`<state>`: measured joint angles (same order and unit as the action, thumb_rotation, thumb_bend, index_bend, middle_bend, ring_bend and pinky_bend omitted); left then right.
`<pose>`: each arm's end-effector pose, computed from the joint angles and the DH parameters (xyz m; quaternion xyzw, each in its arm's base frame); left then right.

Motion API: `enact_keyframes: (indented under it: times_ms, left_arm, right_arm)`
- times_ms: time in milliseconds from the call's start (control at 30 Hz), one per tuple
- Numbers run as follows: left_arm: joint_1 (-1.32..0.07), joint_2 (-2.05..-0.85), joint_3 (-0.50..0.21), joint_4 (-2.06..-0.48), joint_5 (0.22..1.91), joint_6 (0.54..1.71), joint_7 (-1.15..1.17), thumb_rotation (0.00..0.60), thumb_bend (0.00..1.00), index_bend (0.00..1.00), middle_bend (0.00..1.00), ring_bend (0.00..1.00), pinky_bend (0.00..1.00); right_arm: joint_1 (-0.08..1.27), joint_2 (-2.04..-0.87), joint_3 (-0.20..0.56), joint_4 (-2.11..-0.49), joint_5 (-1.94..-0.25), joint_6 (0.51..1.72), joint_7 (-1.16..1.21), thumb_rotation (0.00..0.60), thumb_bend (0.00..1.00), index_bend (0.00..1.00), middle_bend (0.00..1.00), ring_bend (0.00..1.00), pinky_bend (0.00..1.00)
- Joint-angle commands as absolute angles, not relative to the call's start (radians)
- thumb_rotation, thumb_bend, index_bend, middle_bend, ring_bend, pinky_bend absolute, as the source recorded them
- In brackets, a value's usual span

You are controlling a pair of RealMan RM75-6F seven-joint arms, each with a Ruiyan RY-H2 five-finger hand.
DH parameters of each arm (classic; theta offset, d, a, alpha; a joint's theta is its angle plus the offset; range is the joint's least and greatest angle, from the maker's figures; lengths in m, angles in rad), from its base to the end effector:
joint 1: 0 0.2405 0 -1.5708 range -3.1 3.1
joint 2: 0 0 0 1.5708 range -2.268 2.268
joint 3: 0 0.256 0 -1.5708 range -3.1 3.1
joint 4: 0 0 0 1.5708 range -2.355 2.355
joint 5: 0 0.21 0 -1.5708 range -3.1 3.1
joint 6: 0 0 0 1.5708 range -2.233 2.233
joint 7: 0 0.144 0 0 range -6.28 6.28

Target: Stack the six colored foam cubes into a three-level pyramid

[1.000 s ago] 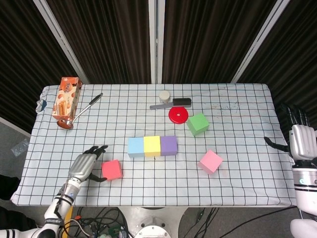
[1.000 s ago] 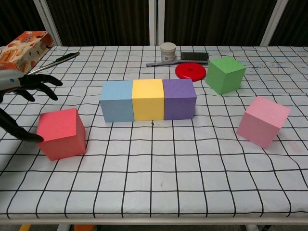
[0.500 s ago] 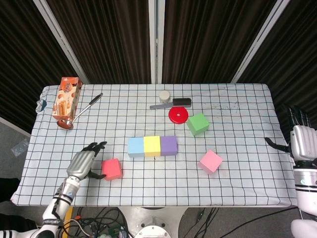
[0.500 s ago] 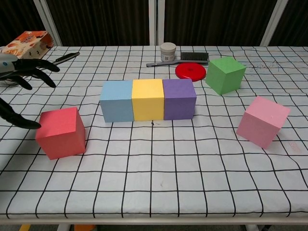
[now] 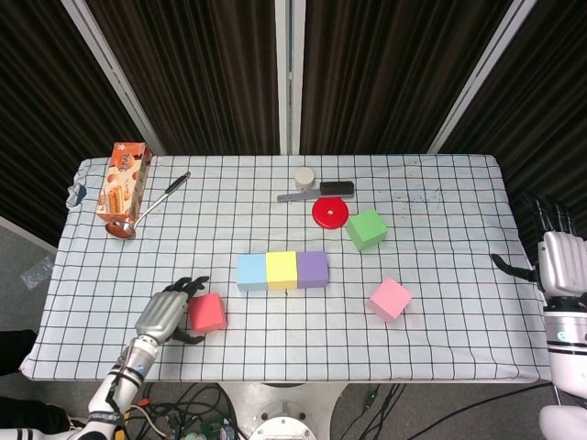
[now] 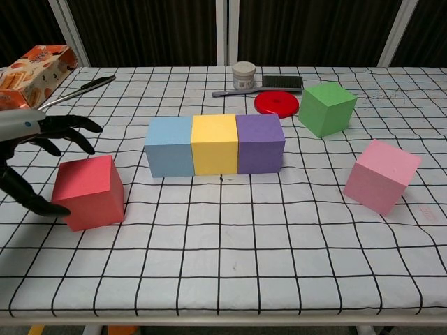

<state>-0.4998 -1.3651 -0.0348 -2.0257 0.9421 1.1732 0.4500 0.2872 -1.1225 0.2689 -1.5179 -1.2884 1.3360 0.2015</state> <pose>-0.1722 0.2271 0.0198 -0.6640 -0.5483 -0.3211 0.3941 -0.2930 -0.2885 0.1967 0.5130 -0.3980 0.4918 0.5802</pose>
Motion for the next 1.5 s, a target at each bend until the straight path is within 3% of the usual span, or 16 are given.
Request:
enact_keyframes:
  times_ms: [33,433,633,933,1500]
  left_arm:
    - [-0.502,-1.393,-0.038,-2.011,0.924,1.199,0.479,0.600,0.00,0.08,0.17,0.07,0.18]
    - [-0.511,-1.438,-0.051,-1.995,0.867,1.246,0.552,0.600,0.01,0.08,0.27,0.07,0.19]
    - [-0.501,-1.454,-0.049,-1.984,0.913,1.274,0.545,0.600,0.15,0.08,0.33,0.09,0.21]
    - [-0.494,-1.440,-0.053,-2.003,0.941,1.285,0.541,0.600,0.23,0.09,0.38,0.11,0.22]
    - [-0.525,-1.326,-0.192,-2.080,0.994,1.312,0.481,0.600,0.24,0.09,0.44,0.14,0.27]
  right_arm:
    - [0.286,-1.125,0.268,-1.511,-1.283,1.331,0.206,0.600,0.08,0.00,0.14,0.00,0.00]
    - [0.286,-1.132,0.266,-1.494,-1.282,1.322,0.225,0.600,0.08,0.00,0.14,0.00,0.00]
    - [0.285,-1.135,0.267,-1.492,-1.278,1.322,0.227,0.600,0.08,0.00,0.15,0.00,0.00]
    - [0.279,-1.128,0.270,-1.502,-1.280,1.334,0.227,0.600,0.09,0.00,0.15,0.00,0.00]
    - [0.276,-1.082,0.276,-1.571,-1.281,1.347,0.157,0.600,0.09,0.00,0.15,0.00,0.00]
